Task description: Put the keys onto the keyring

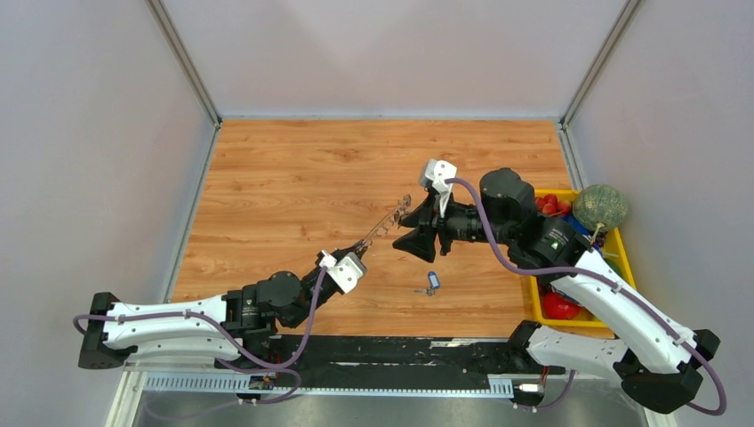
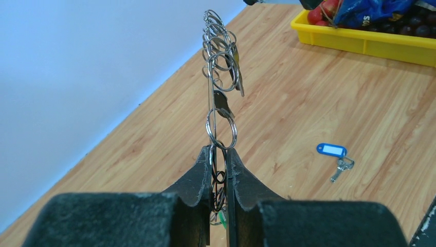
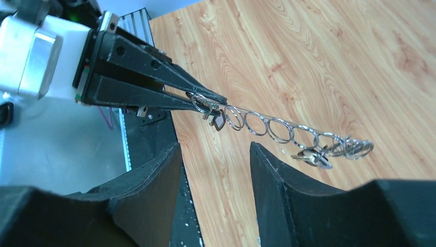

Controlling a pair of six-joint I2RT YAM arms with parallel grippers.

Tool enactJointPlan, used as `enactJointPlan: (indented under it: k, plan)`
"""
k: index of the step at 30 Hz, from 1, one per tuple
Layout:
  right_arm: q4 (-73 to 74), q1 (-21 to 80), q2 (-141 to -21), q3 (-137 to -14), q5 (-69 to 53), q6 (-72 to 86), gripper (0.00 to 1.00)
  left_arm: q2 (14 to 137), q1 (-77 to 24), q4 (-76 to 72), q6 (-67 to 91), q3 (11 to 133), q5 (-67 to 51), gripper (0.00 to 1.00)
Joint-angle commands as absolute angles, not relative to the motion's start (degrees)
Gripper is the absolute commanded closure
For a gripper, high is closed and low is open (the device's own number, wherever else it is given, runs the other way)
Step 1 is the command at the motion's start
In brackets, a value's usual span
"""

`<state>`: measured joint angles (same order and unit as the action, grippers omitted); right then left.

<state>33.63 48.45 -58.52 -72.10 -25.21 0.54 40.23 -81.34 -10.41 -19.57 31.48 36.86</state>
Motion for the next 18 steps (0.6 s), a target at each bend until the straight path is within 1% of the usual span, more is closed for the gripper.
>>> enactJointPlan:
  k: [1, 9, 18]
  plan:
    - [26.5, 49.8, -54.9, -69.9, -28.7, -8.2, 0.45, 38.6, -81.5, -11.0, -18.1, 34.5, 33.7, 0.97]
    - [21.0, 52.7, -53.0, -65.7, -31.8, -13.9, 0.44, 37.8, -81.5, -9.9, -17.5, 34.9, 31.6, 0.98]
    - [18.3, 55.8, -53.2, -63.5, -30.3, -17.7, 0.45, 33.6, -81.5, -10.4, -14.9, 34.2, 27.4, 0.99]
